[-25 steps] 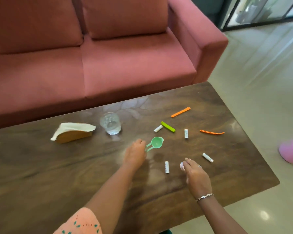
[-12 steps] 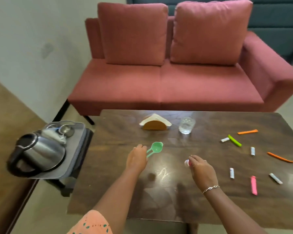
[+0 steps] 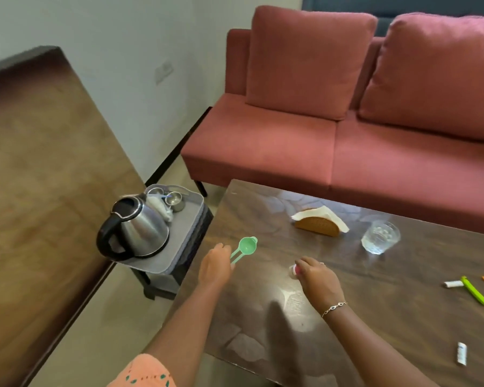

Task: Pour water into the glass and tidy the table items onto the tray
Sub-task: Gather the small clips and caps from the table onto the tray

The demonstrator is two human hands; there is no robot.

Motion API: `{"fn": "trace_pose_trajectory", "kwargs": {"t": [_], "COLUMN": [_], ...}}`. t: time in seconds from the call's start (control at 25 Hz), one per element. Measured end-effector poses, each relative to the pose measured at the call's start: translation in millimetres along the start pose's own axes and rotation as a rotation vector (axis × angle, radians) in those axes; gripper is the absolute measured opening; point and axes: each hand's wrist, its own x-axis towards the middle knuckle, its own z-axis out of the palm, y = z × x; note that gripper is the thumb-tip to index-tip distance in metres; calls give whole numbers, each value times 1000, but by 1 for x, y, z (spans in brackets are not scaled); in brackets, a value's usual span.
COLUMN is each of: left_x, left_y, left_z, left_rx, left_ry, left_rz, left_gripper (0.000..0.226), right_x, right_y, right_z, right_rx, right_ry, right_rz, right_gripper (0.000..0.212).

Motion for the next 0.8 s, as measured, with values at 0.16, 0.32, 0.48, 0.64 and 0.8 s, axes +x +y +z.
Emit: {"fn": "trace_pose_trajectory", "kwargs": {"t": [0.16,0.32,0.48,0.64,0.8], "left_x": [7,23,51,77,101], "left_y": [-44,-105,-179,-241,-278], "left_z": [-1,3,3,5,19], "left_rx": [-58,-75,-74,-36,79], "left_ry": [50,61,16,-62,-162], "left_rz": [-140,-255,-383,-379,-300], "left_gripper": [20,19,19,20,23], "right_x": [33,71,115,158,200], "right_y": [-34,-78,-140,-195,-233], "right_z": [13,35,61,94,132], "right_rx": [-39,-61,-62,-28,-35], "right_ry": [-101,-182,-213,-231,-281], "right_rz": [-113,-196,-231,-235,-231], "right_gripper": [18,17,20,21,21]}}
